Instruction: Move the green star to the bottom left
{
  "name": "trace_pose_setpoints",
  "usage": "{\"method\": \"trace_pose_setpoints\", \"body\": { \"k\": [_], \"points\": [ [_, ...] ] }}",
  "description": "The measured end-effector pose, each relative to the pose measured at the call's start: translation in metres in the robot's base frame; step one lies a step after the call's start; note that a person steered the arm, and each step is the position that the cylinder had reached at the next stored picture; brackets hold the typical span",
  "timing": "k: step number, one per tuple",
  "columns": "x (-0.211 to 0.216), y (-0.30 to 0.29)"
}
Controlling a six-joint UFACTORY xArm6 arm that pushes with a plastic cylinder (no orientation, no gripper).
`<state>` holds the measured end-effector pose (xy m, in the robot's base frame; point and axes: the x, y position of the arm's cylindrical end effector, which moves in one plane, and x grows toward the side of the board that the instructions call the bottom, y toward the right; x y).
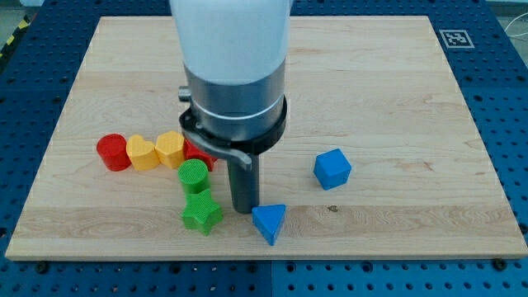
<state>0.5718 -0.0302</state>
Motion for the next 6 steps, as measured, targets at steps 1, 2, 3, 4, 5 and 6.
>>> {"method": "trace_pose_setpoints", "body": {
  "k": [1,2,3,4,5,6],
  "points": [
    [0.007,-0.008],
    [0.007,-0.022],
    [0.007,-0.041],
    [0.007,-0.060],
    [0.007,-0.077],
    [0.007,-0.094]
  ]
}}
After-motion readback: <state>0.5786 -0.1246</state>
